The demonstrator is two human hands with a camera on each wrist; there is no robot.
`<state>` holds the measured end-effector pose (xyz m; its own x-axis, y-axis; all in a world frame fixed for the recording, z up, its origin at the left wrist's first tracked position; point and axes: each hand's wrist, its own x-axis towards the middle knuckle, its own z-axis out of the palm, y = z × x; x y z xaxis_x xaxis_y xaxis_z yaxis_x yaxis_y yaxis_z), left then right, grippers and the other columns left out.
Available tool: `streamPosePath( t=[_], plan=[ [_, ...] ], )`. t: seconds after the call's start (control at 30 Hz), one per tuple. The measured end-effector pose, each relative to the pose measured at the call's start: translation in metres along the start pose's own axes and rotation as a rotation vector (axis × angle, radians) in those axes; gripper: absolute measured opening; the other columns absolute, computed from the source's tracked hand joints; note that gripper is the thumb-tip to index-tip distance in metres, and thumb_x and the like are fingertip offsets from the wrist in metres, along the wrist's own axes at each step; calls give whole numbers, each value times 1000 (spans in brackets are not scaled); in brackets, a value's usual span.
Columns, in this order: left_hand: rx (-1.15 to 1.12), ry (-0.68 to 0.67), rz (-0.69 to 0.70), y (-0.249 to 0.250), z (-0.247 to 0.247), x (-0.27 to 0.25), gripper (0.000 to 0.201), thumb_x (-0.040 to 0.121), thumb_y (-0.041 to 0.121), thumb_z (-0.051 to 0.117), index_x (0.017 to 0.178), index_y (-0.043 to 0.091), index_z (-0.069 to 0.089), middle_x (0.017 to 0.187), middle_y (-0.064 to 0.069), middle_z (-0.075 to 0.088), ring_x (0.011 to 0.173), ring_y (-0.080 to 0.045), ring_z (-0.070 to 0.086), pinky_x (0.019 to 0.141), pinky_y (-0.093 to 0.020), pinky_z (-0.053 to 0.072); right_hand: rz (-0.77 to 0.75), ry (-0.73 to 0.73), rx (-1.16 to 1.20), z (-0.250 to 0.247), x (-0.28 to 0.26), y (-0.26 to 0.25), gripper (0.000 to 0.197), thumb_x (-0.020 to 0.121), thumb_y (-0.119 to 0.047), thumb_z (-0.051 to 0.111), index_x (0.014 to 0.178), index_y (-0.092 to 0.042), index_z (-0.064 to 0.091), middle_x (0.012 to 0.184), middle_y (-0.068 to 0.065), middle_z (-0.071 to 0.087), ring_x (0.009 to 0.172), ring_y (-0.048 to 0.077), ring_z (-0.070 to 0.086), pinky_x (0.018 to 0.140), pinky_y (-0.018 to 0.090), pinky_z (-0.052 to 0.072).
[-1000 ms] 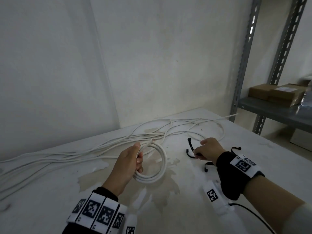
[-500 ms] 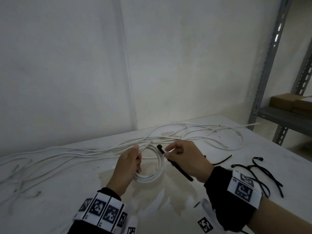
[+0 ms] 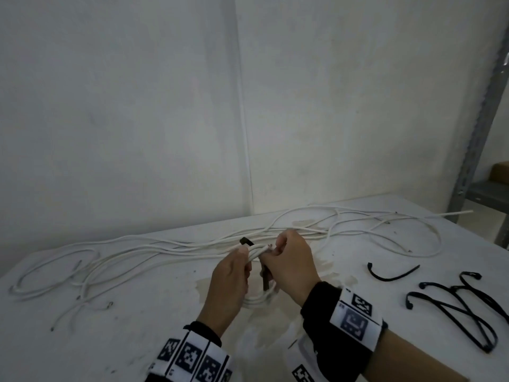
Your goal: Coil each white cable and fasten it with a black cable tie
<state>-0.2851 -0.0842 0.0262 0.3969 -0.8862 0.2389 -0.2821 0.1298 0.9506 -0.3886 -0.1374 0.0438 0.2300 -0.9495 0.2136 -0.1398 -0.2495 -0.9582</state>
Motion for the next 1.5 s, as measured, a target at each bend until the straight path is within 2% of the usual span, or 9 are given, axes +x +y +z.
streamPosePath(
  t=[0.13,0.27,0.37,0.5,0.63,0.77,1.0,1.23,1.5],
  plan=[
    [-103,4,-69,-1,-4,3,32,100,23,34,79,6,51,48,8,34,40,-5,32,46,-21,32,-25,-43,86,5,-3,4,35,80,0,62,67,-15,32,65,10,48,44,16,59,45,28,43],
    [-145,-13,-42,1,-7,5,27,100,21,35,104,24,62,49,9,34,44,-3,34,45,-19,34,-16,-101,180,3,-3,4,32,81,1,63,69,-13,37,61,7,50,43,17,58,46,28,45],
    [-202,4,-40,3,-11,7,28,99,17,35,101,19,63,56,3,32,45,-4,33,45,-19,34,-74,-221,191,2,-6,4,23,84,4,58,76,-16,51,66,4,58,50,9,62,55,22,49],
    [-218,24,-33,3,-16,9,28,99,16,35,108,10,61,59,-3,33,45,-6,34,43,-18,34,-233,-451,124,-5,-16,6,46,84,14,50,80,-28,69,71,-17,66,68,-4,62,67,12,46],
    [-212,36,-40,2,-16,10,26,99,17,36,102,11,61,60,-6,35,47,-8,35,43,-17,34,-400,-443,35,-5,-17,8,20,79,-9,66,87,-25,74,91,-11,53,84,-1,58,75,12,46],
    [-280,22,-101,2,-14,9,25,99,17,37,101,10,61,60,-5,34,46,-8,34,43,-20,33,-438,-375,143,-6,-13,4,15,85,-16,57,81,-13,71,83,-4,57,75,2,57,70,15,47],
    [-330,30,-148,7,-7,4,28,98,28,39,86,17,61,46,10,34,43,-5,32,46,-23,31,-312,-293,78,-3,-6,8,28,90,-13,57,63,-23,58,59,-9,58,54,2,55,54,17,45],
    [-310,29,-120,7,-6,4,32,96,34,42,94,9,63,49,8,34,44,-5,31,44,-20,32,-259,-269,-4,-7,-4,4,30,87,-12,60,58,-20,56,56,-1,57,45,0,52,49,12,40],
    [-309,47,-130,5,-5,6,33,96,34,41,100,9,62,55,4,32,42,-4,33,43,-19,33,-244,-249,-85,-4,-3,0,36,87,-13,61,53,-22,53,41,-10,51,37,-2,48,46,7,33]
  ],
)
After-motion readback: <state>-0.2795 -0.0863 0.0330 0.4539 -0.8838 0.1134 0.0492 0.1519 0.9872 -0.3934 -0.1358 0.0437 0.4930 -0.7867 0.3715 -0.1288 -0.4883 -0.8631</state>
